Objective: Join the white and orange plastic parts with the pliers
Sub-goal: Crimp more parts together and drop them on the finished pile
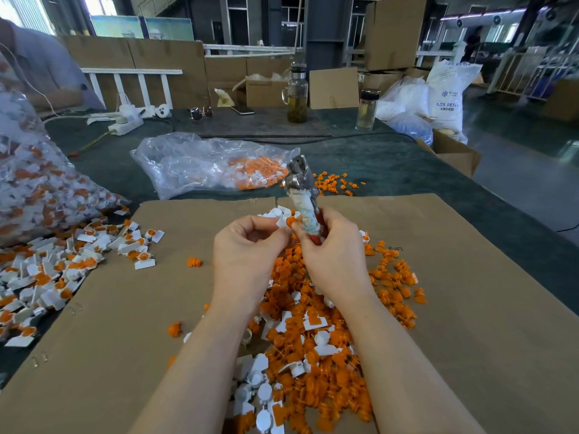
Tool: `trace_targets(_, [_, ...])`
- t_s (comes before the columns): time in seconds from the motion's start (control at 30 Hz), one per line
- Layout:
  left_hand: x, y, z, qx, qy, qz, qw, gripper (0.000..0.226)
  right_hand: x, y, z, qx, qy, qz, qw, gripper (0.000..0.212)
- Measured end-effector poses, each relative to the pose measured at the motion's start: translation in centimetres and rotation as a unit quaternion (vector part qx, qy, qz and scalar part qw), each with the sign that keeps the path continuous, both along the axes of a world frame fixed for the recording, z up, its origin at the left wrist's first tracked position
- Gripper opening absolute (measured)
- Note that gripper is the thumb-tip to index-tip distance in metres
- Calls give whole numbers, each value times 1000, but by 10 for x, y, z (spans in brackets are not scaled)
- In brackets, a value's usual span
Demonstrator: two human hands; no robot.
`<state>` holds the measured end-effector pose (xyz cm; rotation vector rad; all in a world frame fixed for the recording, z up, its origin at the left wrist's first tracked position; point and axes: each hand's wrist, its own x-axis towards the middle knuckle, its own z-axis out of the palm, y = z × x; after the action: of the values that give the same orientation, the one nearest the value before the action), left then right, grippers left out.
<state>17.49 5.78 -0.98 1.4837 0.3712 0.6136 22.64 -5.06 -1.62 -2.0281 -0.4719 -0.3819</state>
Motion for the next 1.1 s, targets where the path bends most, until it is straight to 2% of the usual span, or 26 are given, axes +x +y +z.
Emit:
trace_targets(0.5, [2, 4, -2, 44, 21, 39, 998, 10, 0, -2, 2, -23, 27, 58, 998, 5])
trace_targets(0.77, [-1, 10, 2, 7, -35, 26, 999, 4, 1, -21, 11, 12, 132, 119, 984, 14])
trace_targets(1.0, [-2, 13, 3, -14, -63, 6, 998, 2, 0, -32, 16, -80, 163, 178, 967, 16])
trace_targets(1.1, [-3, 13, 4, -7, -62, -2, 998, 2, -2, -28, 16, -73, 134, 158, 975, 15])
